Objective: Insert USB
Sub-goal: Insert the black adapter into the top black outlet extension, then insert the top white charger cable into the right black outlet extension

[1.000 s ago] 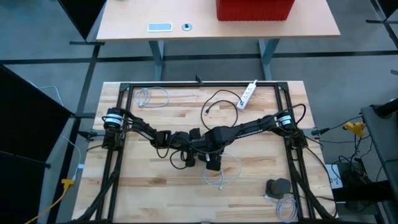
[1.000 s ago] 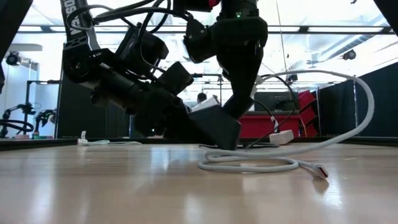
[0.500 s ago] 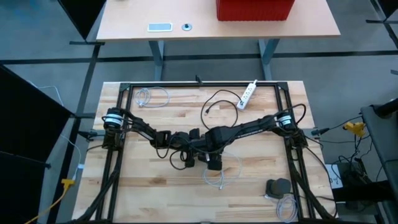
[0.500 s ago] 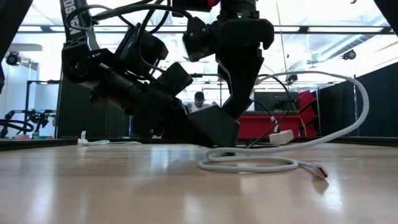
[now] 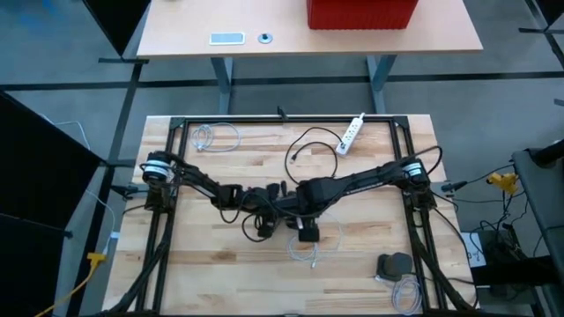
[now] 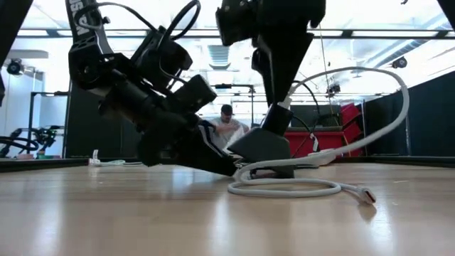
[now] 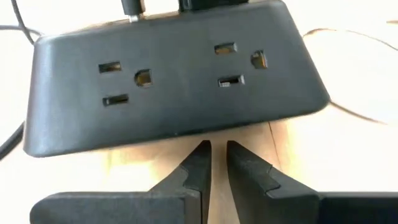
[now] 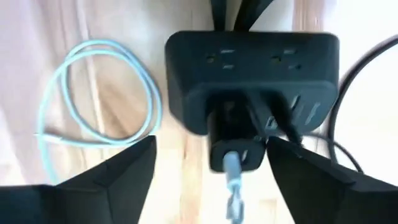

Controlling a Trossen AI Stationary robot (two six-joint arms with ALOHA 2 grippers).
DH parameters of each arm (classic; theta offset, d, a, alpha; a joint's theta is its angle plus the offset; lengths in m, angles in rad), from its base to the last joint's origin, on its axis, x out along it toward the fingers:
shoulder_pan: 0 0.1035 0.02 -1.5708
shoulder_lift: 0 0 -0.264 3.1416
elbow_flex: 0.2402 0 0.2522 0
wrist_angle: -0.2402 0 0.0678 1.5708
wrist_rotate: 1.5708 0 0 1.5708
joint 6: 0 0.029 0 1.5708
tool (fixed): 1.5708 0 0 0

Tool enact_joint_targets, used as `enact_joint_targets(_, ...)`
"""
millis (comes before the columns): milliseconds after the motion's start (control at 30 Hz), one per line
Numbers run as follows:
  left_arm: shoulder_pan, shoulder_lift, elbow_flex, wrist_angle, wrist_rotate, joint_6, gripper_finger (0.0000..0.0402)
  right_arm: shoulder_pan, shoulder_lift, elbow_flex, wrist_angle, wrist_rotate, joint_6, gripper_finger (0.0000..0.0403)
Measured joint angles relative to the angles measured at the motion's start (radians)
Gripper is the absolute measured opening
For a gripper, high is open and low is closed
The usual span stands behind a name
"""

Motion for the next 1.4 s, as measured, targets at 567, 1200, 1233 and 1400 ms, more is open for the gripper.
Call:
enact_joint_targets(567, 0.009, -0.498, -0.314, -0.113, -0.007, 0.016, 0.0039, 0.063, -0.236, -0.096, -0.066, 0.299, 0.01, 0.0275)
enact_joint_targets(1200, 0.14, -0.917, -0.345, -0.289, -0.31, -0.19, 0.0039, -0.215, -0.387, -0.337, 0.362, 0.253, -0.31, 0.0016)
enact_joint_targets(1233, 0.16, -0.919, -0.339, -0.292, -0.31, -0.185, 0.0039, -0.238, -0.378, -0.337, 0.37, 0.227, -0.313, 0.0021)
enact_joint_targets(1400, 0.22, -0.927, -0.324, -0.332, -0.31, -0.141, 0.0039, -0.314, -0.336, -0.338, 0.421, 0.132, -0.365, 0.0025)
